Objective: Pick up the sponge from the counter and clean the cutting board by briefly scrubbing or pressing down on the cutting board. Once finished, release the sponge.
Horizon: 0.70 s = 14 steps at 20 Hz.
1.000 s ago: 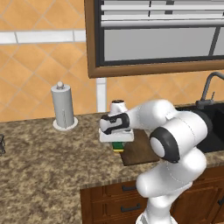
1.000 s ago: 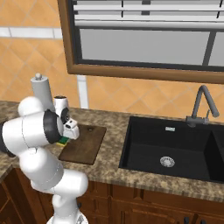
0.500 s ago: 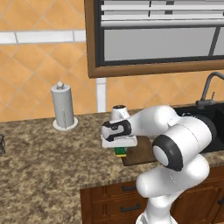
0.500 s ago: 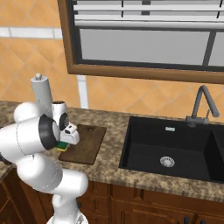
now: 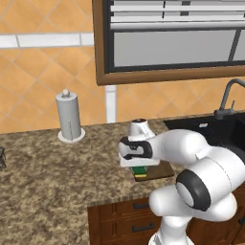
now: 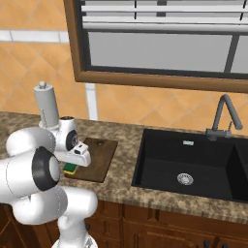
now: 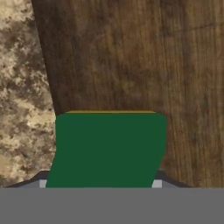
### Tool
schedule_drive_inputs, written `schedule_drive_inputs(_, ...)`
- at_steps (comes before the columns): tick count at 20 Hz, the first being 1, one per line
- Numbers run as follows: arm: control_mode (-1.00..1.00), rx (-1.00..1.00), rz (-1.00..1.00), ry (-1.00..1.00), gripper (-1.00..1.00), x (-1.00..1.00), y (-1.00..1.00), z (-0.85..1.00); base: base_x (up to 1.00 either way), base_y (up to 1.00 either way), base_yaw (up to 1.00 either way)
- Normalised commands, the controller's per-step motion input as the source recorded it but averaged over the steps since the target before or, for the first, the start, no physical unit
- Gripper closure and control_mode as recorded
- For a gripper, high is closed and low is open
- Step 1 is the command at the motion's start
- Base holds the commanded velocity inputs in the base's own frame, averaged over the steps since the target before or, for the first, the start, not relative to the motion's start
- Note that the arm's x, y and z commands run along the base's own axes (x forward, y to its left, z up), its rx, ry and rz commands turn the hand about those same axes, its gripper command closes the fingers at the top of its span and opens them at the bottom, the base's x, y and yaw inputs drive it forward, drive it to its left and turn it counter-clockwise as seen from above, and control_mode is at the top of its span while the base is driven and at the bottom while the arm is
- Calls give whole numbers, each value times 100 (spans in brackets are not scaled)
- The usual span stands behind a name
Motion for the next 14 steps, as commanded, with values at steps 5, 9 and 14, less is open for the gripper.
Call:
schedule_drive_inputs(5,-100,0,0,3,100,-38,-5,-24,0,0,0)
schedule_drive_inputs(9,-100,-3,0,2,100,-6,-23,-33,0,0,0)
schedule_drive_inputs(14,-100,0,0,2,100,0,-86,-5,0,0,0)
